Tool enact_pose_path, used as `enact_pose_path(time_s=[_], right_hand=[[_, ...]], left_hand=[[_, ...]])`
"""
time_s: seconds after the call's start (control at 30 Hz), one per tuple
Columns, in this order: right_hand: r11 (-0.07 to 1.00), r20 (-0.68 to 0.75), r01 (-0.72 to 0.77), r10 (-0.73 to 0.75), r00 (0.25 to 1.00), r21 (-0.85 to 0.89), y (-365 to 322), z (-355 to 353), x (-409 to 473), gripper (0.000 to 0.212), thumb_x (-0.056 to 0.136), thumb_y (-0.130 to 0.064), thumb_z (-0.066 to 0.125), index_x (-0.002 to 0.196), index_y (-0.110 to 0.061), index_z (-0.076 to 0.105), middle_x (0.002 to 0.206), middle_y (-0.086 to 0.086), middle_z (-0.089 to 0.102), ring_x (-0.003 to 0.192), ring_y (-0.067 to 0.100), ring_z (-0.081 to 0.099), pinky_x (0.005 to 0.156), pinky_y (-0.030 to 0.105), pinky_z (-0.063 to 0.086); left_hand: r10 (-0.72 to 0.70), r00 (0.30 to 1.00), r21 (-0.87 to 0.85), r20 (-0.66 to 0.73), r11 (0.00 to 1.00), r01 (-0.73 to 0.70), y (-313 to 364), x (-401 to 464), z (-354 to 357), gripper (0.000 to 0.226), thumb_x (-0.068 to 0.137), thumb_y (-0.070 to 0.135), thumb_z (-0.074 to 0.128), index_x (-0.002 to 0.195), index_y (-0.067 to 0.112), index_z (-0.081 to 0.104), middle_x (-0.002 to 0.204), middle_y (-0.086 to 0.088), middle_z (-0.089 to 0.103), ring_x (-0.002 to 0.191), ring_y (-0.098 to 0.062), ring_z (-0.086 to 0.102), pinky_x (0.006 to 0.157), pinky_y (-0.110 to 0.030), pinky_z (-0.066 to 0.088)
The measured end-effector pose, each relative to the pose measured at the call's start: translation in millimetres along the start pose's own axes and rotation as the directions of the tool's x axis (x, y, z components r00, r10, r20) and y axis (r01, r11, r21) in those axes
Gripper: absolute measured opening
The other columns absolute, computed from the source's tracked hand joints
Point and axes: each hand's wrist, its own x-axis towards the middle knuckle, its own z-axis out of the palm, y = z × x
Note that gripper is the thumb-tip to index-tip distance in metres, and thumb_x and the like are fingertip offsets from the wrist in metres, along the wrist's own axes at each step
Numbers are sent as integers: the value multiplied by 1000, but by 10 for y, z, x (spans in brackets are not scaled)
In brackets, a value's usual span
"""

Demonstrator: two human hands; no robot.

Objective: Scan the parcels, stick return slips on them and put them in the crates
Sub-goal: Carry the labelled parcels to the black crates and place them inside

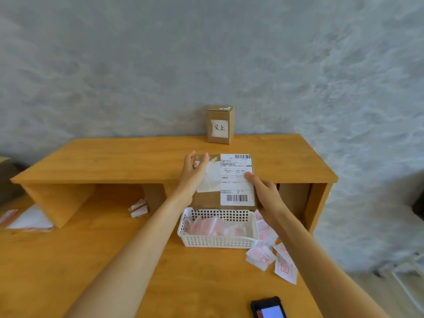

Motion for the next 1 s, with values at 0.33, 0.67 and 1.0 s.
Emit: enact_pose_path(time_s=[0.33, 0.67, 1.0], right_hand=[[873, -65, -55, 26, 998, -486, 584, -39, -641, 50, 90, -56, 51, 122, -18, 56, 109, -8, 66, 94, 6, 64, 75, 22, 52], [46, -479, -499, 217, 850, -865, 2201, -704, -1403, 88, 80, -71, 55, 138, -8, 37, 138, 8, 39, 128, 28, 37, 104, 35, 35], [14, -464, -470, 135, 876, -883, 2274, -499, -1510, 87, 74, -54, 71, 138, -10, 33, 130, 5, 39, 119, 27, 40, 81, 31, 42]], left_hand=[[-61, 998, -47, -29, 997, 59, -828, -319, -322, 31, 101, 44, 39, 115, 19, 50, 93, 6, 50, 84, -7, 48, 72, -27, 38], [-137, 986, 97, -96, 984, 147, -1956, -835, -270, 37, 99, 46, 45, 113, 13, 50, 81, 7, 49, 71, -6, 48, 59, -23, 37], [5, 989, 251, -145, 967, 32, -2174, -858, -335, 22, 100, 34, 46, 110, 14, 49, 82, 1, 51, 68, -15, 48, 52, -24, 34]])
